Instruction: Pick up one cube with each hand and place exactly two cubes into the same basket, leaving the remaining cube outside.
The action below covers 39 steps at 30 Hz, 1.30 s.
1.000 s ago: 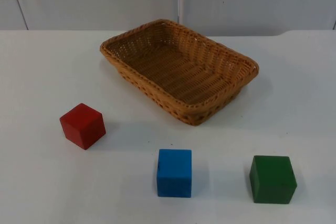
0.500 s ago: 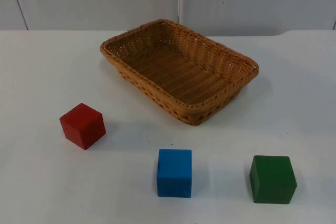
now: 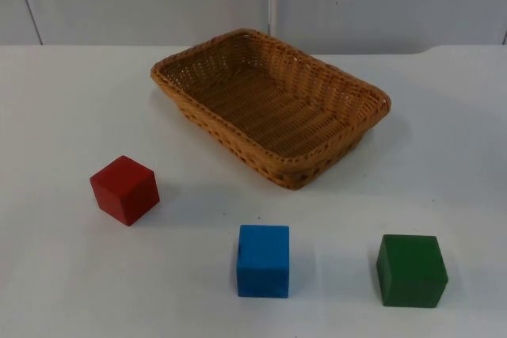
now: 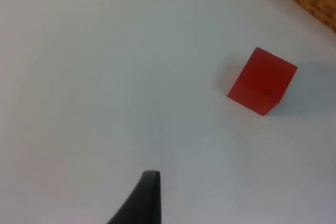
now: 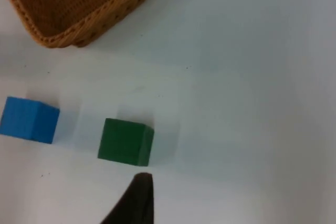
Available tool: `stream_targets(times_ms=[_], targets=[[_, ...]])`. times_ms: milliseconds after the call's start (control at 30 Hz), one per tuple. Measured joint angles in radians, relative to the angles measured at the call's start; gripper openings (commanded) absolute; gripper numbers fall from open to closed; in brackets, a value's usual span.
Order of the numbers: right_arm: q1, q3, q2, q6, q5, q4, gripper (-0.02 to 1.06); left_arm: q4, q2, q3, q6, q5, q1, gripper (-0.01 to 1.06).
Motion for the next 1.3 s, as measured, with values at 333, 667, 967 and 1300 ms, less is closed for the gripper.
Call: stream_targets(times_ms=[333,667,967,1300], targets=[[0.026,0.000,0.059,-0.026,-0.002,0.042,1.05,-0.044,0.132,-0.127,0.041,0.000,0.000,1.05],[0.231,0.000,0.131,0.017,-0.047,0.044,1.05,-0.058,0.256,-0.192,0.074,0.000,0.000,1.05],[0.418,-0.001,0.257,0.103,-0.127,0.038,1.05,-0.175,0.326,-0.193,0.213,-0.002,0.000,1.05],[0.604,-0.002,0.448,0.438,-0.228,-0.164,1.05,-0.398,0.433,-0.193,0.426,-0.004,0.000,1.05]])
